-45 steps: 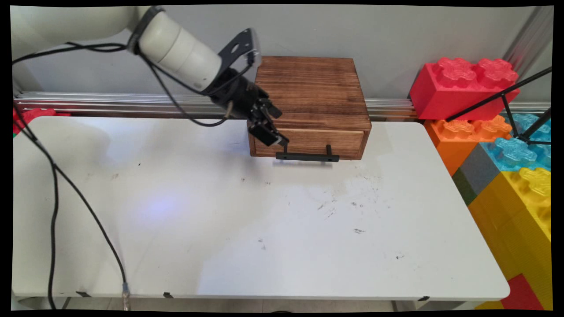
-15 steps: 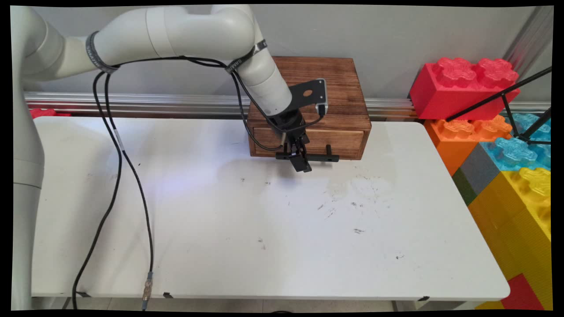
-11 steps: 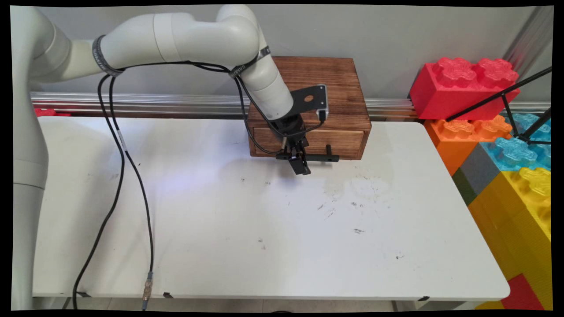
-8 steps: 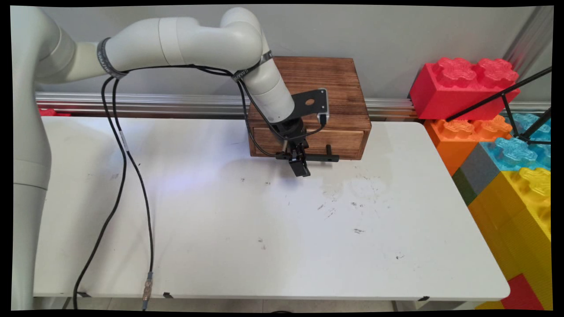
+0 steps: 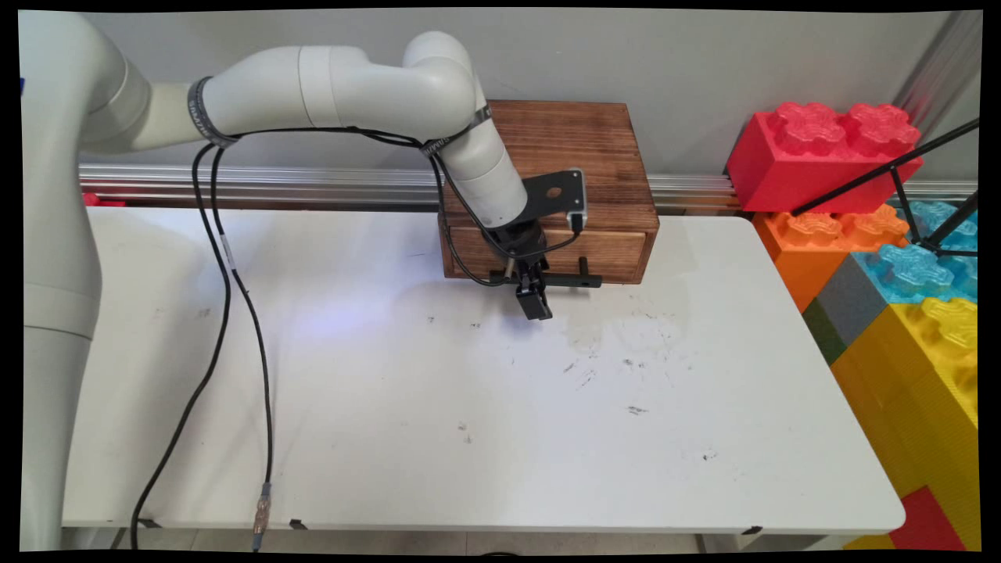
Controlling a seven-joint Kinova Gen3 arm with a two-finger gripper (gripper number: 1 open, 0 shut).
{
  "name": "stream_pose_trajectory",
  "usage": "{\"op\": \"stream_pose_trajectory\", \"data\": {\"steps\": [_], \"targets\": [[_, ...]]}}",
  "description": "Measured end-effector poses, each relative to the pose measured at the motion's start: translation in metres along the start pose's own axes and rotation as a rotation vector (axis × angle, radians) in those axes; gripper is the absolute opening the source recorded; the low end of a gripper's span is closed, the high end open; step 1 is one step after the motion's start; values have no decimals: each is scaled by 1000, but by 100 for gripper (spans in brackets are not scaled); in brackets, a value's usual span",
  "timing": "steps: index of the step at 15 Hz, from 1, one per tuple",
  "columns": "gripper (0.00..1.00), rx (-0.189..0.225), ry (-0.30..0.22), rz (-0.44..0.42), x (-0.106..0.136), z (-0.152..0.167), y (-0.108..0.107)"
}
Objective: Open the drawer
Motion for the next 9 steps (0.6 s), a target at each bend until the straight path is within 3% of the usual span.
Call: {"op": "stream_pose_trajectory", "data": {"steps": [9], "targets": [[100,-4,5,-6,-2,15,1]]}}
